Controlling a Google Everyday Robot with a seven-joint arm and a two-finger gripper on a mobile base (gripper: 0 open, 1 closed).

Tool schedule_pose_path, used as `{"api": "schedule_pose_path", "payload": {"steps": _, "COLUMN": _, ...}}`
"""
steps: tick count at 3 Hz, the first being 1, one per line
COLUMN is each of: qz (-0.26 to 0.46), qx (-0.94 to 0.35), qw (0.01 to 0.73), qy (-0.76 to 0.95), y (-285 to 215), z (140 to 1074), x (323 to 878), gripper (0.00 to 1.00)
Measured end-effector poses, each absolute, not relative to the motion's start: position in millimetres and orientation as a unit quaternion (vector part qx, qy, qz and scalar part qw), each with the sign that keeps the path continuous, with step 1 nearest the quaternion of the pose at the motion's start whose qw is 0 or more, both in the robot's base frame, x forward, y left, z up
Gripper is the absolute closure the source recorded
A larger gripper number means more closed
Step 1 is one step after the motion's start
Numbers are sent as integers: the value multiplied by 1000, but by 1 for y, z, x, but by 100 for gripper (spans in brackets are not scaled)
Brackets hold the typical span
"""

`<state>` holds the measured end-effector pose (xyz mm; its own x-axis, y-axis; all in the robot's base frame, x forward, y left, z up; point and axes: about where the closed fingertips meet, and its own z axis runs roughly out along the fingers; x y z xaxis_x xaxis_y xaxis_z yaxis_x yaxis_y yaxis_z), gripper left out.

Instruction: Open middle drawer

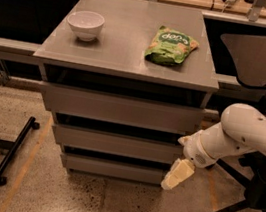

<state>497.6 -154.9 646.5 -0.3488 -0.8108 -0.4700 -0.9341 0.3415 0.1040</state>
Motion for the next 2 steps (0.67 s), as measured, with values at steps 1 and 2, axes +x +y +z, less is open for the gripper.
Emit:
{"api": "schedule_pose_path", "payload": {"steps": 1, "qz": 208, "qx": -518, "qw": 184, "qy": 809, "y": -152, "z": 618, "x": 503, "gripper": 0}}
{"api": "schedule_pose_path", "payload": {"steps": 2, "qz": 224, "qx": -501, "qw": 188, "qy": 814, "y": -141, "z": 546, "x": 543, "gripper": 0}}
